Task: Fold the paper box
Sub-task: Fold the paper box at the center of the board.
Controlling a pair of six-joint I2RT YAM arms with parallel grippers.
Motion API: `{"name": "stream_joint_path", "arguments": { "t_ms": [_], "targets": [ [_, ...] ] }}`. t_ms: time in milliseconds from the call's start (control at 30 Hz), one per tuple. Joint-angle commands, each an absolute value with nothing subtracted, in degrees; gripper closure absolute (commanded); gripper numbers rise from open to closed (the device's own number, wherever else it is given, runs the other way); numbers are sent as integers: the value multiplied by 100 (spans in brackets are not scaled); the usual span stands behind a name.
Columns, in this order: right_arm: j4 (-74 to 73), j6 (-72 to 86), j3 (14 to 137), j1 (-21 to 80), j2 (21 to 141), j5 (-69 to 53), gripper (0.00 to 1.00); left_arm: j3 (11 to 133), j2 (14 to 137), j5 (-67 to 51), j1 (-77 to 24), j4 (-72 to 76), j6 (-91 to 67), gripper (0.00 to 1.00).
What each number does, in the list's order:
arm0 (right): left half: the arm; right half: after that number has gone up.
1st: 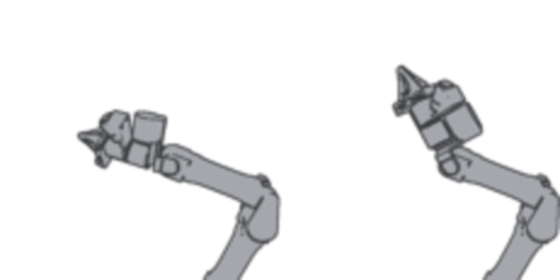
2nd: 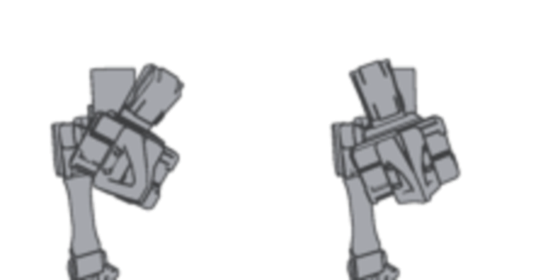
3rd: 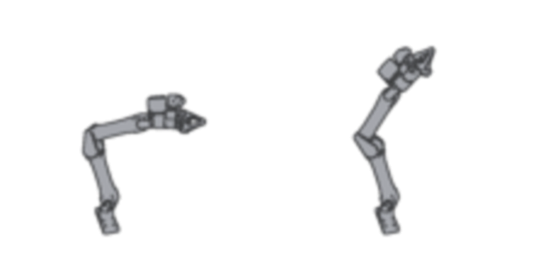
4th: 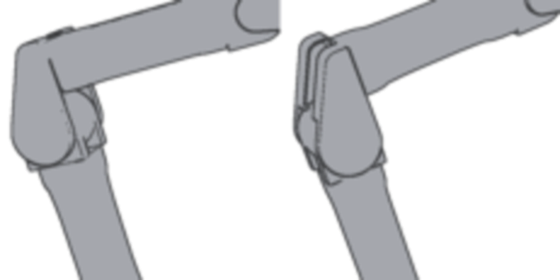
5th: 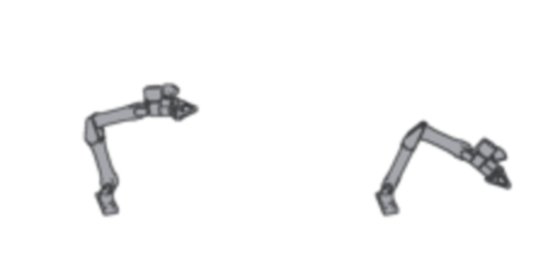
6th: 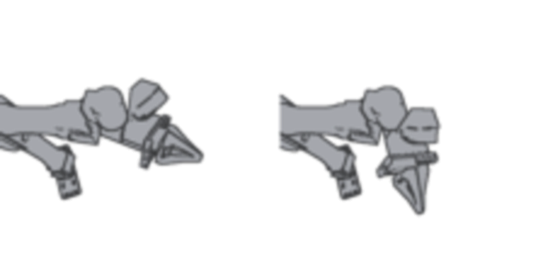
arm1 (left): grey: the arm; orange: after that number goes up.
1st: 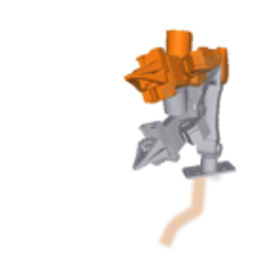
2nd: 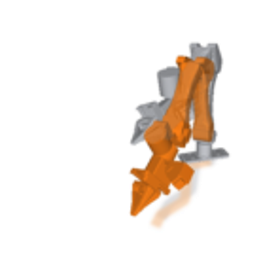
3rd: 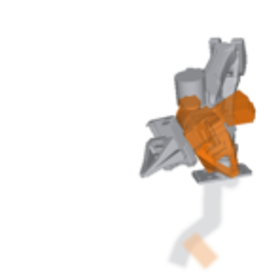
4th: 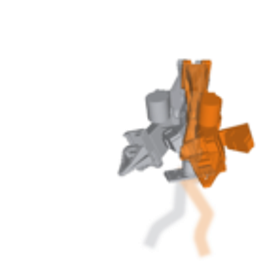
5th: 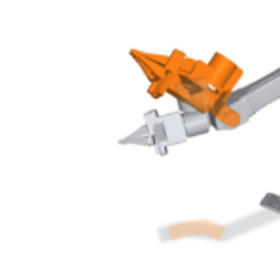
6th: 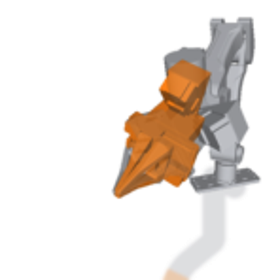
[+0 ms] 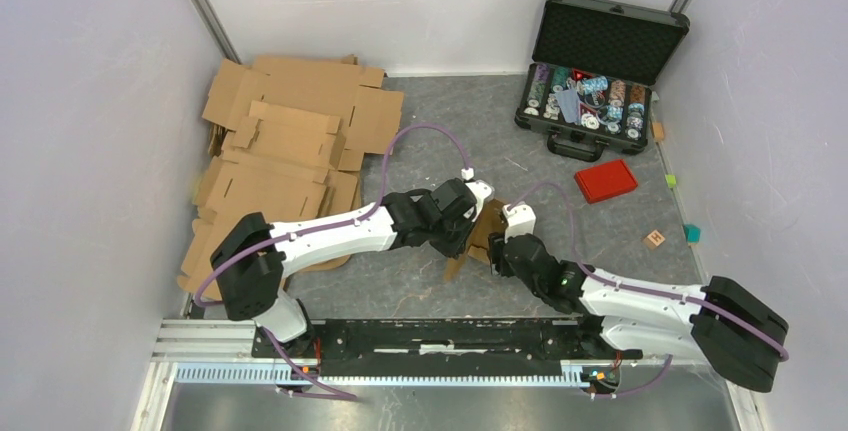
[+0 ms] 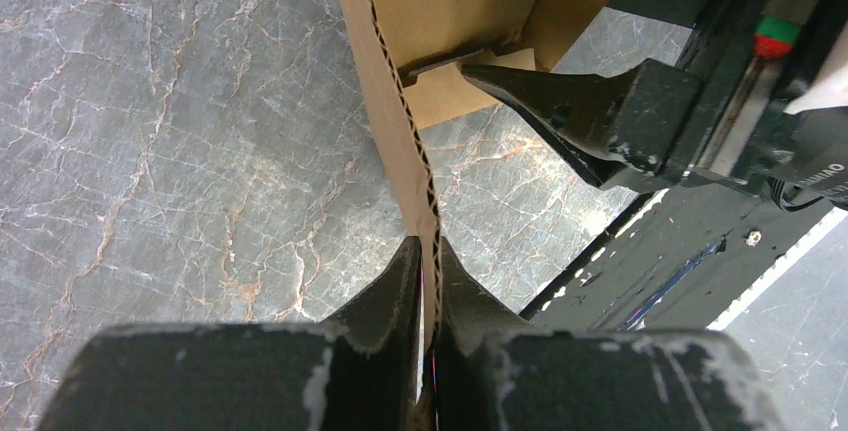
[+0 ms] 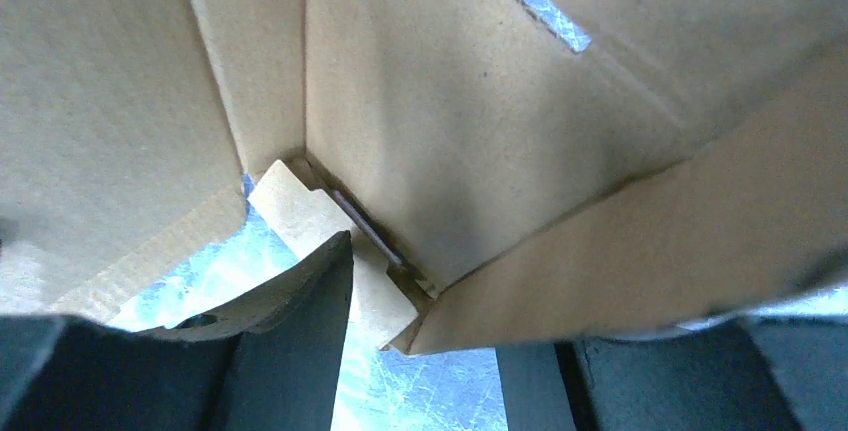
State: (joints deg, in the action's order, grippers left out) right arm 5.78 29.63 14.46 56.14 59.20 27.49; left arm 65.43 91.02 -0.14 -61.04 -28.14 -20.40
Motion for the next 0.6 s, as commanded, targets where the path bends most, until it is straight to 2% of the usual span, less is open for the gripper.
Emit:
{"name": "stream_joint_path", "arguments": {
  "t_ms": [0, 267, 567],
  "targets": [
    [742, 3035, 1469, 5647, 5670, 2798, 43, 6513, 8910, -21, -6110, -2716, -2171, 86],
    [809, 2935, 1495, 5638, 5703, 2755, 45, 6486, 8833, -18, -6107, -2718, -2162, 87],
    [553, 2913, 1537, 5634, 6316, 2838, 44, 6256, 8708, -74, -6110, -2365, -2253, 87]
  ]
}}
